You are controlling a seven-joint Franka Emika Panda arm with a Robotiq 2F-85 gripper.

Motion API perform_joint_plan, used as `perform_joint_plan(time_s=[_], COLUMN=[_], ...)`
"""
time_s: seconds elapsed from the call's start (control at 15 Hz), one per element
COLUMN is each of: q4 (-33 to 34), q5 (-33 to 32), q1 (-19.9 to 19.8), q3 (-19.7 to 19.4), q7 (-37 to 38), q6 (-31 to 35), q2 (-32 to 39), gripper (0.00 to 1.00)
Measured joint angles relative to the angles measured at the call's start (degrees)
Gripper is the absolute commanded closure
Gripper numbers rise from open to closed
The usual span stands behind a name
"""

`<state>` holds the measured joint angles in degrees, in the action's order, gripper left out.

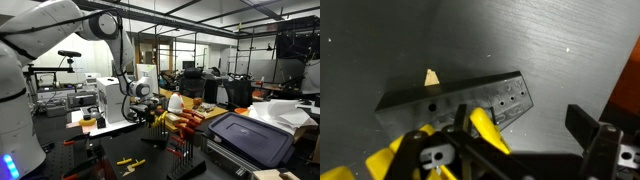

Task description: Detach the smallest yellow object from the stand and put it on the table

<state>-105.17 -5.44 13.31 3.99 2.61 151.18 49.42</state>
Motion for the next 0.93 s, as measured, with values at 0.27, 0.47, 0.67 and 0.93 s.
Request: perform_joint_plan(time_s=[0.27,0.47,0.67,0.93], q4=[0.1,0.4,0.8,1.0], q5=[0.0,0.0,-0.1,-0.1], q1=[0.0,-0.1,-0.2,-0.6], q3=[0.0,0.0,0.0,0.0], q7=[-0.1,-0.2,-0.2,-0.9], q6=[-0.1,-0.1,-0.1,-0.1], q2=[0.0,0.3,0.5,0.5], gripper=[0.34,0.58,0.79,1.00])
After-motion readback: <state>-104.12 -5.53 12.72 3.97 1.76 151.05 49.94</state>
